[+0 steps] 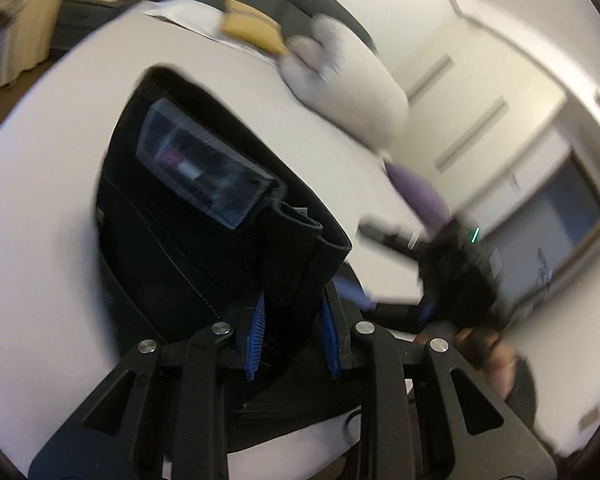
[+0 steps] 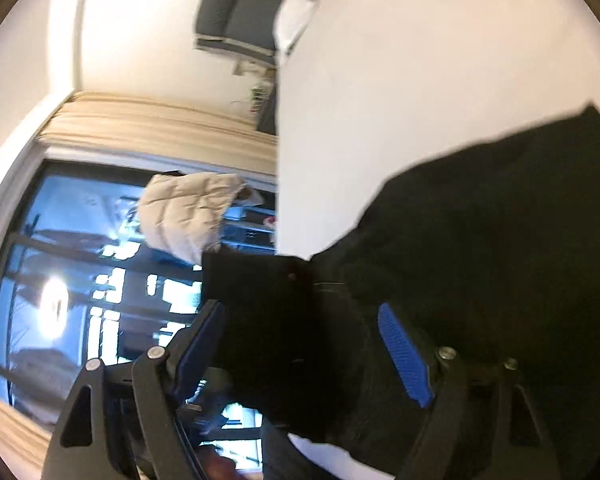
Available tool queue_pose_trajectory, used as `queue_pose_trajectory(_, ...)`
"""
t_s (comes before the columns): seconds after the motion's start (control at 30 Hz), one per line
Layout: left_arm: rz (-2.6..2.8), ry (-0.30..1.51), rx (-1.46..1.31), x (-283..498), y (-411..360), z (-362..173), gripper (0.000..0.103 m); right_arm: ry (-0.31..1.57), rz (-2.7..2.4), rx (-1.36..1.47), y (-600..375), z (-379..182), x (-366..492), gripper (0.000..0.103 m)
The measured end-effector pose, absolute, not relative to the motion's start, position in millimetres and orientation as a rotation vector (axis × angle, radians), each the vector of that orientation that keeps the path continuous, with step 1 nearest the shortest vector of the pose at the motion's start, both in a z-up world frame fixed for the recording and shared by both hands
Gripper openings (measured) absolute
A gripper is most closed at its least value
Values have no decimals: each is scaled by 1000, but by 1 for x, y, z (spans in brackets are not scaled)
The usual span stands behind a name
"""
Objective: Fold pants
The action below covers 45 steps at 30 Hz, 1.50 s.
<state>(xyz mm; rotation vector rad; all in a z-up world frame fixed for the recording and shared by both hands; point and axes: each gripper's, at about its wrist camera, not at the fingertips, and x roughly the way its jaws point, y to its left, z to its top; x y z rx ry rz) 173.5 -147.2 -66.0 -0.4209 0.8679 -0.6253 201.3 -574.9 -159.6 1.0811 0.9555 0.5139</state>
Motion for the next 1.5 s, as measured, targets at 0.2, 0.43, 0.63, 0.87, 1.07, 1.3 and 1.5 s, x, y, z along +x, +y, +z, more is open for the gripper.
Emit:
queue_pose_trajectory(0.2,-728,935,-260,163,-226,-90,21,981,578,1045,-582,-163,195,85)
queue_pose_trajectory(0.43,-769,984,-158,164,-278,-104,21,1162,474,922,-573,-197,205,74)
queue_pose_trajectory(0.63,-777,993,-131,180,-307,-103,21,1228,443,856,-565,-214,204,27)
queue_pose_trajectory(0.87,-831,1021,-139,188,-341,-98,15,1094,411,760,-577,-196,193,14)
queue_pose_trajectory(1.07,-890,1029,-91,191,-385,-102,15,1042,329,798,-616,-191,178,13)
queue_pose_trajectory(1.3,-923,1047,-44,202,-424,-109,15,1018,281,829,-633,-193,161,13)
queue_pose_trajectory(1.5,-918,1075,-19,202,-431,-124,15,994,204,906,-664,-199,149,13)
